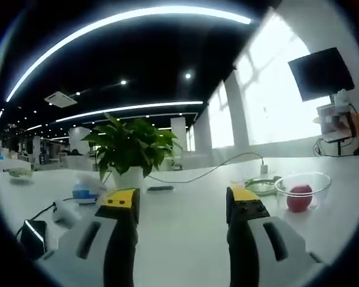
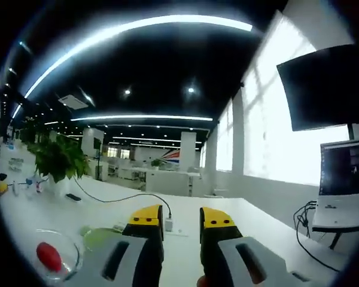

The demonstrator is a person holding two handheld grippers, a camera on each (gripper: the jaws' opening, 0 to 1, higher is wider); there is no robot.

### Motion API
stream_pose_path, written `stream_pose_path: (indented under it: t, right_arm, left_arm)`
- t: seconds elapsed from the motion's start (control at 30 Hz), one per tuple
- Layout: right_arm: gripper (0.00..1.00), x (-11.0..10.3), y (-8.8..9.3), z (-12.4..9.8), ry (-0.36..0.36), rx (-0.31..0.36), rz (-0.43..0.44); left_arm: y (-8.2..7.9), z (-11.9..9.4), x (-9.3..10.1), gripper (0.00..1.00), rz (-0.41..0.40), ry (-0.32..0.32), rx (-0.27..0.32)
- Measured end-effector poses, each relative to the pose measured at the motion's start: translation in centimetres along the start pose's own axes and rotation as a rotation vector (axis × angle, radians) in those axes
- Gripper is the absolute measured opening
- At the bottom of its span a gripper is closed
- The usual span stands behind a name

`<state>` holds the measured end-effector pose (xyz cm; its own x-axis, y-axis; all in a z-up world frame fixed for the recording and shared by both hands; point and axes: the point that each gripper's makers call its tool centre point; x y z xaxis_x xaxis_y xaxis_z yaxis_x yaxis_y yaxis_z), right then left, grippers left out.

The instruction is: Open container latches remove lid place lid upside down on tabletop take tomato from container place on tabletop

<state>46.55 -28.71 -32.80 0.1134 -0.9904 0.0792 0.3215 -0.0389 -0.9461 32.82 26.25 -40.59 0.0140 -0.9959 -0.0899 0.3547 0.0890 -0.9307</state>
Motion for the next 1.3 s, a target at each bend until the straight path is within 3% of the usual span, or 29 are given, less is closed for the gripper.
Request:
stream_pose_path:
  t: [0.2, 0.33, 0.4, 0.67, 0.97, 1.3]
  right_arm:
    - [0.18, 0.9, 1.3, -4.0, 0.008, -0.009, 0.027]
    - [0.18, 2.4, 2.5, -6.5, 0.066, -0.009, 0.001]
    - [0.18, 2.9, 3.1, -7.4, 0.091, -0.008, 0.033]
    - [0.19, 3.9, 4.9, -11.6, 0.122, -0.028, 0.039]
    - [0.2, 6.1, 6.3, -13.6, 0.202, -0.054, 0.099]
    - [0.21, 7.4, 5.3, -13.9, 0.238, -0.023, 0.113]
  left_arm:
    - [0.7, -0.3, -0.5, 0.56, -0.014, 0.001, -0.022]
    - [0.9, -0.5, -0.6, 0.56, -0.018, 0.0, -0.023]
    - [1.0, -0.6, -0.6, 0.56, -0.024, -0.004, -0.025]
    - [1.0, -0.8, -0.4, 0.56, -0.026, -0.001, -0.025]
    - [1.3, -0.9, -0.1, 0.56, -0.031, -0.009, -0.036]
    - [1.1, -1.3, -0.3, 0.56, -0.035, -0.012, -0.03]
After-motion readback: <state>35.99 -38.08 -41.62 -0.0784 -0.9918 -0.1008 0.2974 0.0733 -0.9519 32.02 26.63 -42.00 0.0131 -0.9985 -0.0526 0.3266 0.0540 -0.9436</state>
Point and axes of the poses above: the point that each gripper's makers call its tool centre point, and the gripper's own axes: z roughly forward along the fingers, x roughly to its right, y roughly out of its underside, and after that the axes turned 12 degrees about x, right-handed
